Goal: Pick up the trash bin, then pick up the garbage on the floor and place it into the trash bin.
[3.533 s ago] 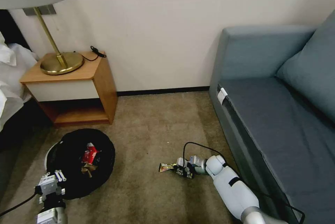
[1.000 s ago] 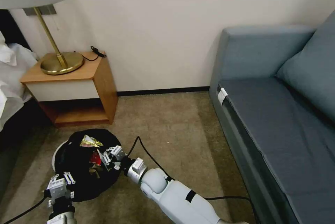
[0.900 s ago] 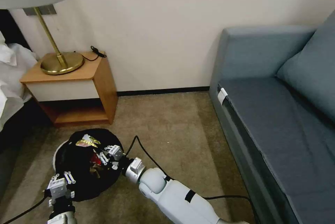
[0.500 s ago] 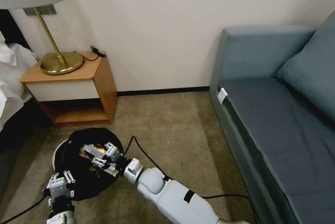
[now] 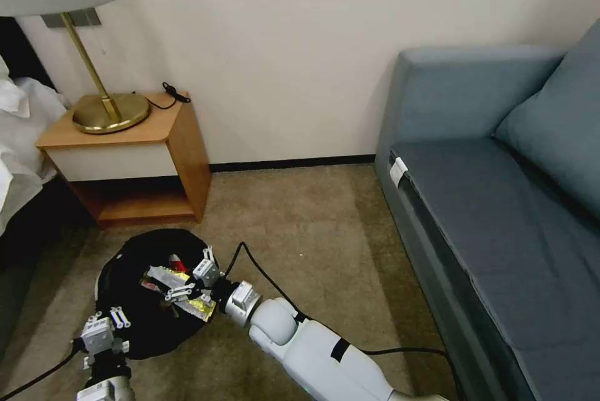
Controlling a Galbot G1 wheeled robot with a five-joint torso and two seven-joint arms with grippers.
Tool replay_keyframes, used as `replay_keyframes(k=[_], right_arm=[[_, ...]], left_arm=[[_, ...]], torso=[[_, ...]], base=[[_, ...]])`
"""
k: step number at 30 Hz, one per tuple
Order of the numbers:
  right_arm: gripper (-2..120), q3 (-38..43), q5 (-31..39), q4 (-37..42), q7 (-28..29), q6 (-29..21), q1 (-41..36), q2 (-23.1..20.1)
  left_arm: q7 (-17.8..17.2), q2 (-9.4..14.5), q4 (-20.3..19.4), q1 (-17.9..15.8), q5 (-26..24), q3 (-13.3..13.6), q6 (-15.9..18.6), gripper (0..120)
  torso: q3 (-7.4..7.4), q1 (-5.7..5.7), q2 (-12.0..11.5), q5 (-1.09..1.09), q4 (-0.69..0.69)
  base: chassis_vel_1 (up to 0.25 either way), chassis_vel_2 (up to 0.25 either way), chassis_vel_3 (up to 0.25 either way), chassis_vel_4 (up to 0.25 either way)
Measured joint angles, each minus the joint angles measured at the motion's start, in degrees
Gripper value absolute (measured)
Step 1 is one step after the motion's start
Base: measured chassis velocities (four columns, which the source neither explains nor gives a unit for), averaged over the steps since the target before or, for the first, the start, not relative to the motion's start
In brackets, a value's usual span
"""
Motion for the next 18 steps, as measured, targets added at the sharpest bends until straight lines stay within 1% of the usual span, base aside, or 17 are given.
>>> replay_keyframes(k=[3, 5, 7, 9, 10, 14, 15, 17, 18], right_arm=[[100, 1.7, 2.7, 2.2, 0.6, -1.5, 1.6, 0.0], [100, 1.8, 3.0, 2.6, 0.6, -1.7, 1.8, 0.0], [100, 2.2, 3.2, 3.3, 0.6, -1.9, 1.9, 0.0], [100, 3.4, 3.2, 3.7, 0.7, -2.0, 1.7, 0.0], [100, 3.4, 3.2, 3.7, 0.7, -2.0, 1.7, 0.0], [100, 5.3, 3.3, 4.1, 0.8, -2.0, 1.7, 0.0], [100, 5.3, 3.3, 4.1, 0.8, -2.0, 1.7, 0.0], [100, 5.9, 3.2, 4.4, 0.9, -2.0, 1.8, 0.0], [100, 6.3, 3.1, 4.4, 0.8, -2.0, 1.8, 0.0]], left_arm=[[0.2, 0.2, 0.2, -0.1, -2.3, 0.1, 0.8, 6], [0.2, 0.3, 0.3, -0.2, -3.0, 0.1, 0.9, 6], [0.4, 0.3, 0.5, -0.3, -5.4, 0.2, 1.3, 6], [0.5, 0.4, 0.4, -0.5, -10.4, 0.3, 2.9, 6], [0.5, 0.4, 0.4, -0.5, -10.4, 0.3, 2.9, 6], [0.8, 0.4, 0.2, -1.1, -18.4, 0.3, 4.9, 6], [0.8, 0.4, 0.2, -1.1, -18.4, 0.3, 4.9, 6], [0.8, 0.3, -0.2, -1.3, -22.3, 0.3, 5.9, 6], [0.8, 0.2, -0.6, -1.5, -25.2, 0.3, 6.5, 6]], torso=[[0.00, 0.00, 0.0, 0.00, 0.00], [0.00, 0.00, 0.0, 0.00, 0.00], [0.00, 0.00, 0.0, 0.00, 0.01], [0.00, 0.00, 0.0, 0.00, 0.01], [0.00, 0.00, 0.0, 0.00, 0.01], [0.00, 0.00, 0.0, 0.00, 0.00], [0.00, 0.00, 0.0, 0.00, 0.00], [0.00, 0.00, 0.0, 0.00, 0.00], [0.00, 0.00, 0.0, 0.00, 0.01]], base=[[0.000, 0.000, 0.000, 0.000], [0.000, 0.000, 0.000, 0.000], [0.000, 0.000, 0.000, 0.000], [0.000, 0.000, 0.000, 0.000], [0.000, 0.000, 0.000, 0.000], [0.000, 0.000, 0.000, 0.000], [0.000, 0.000, 0.000, 0.000], [0.000, 0.000, 0.000, 0.000], [0.000, 0.000, 0.000, 0.000]])
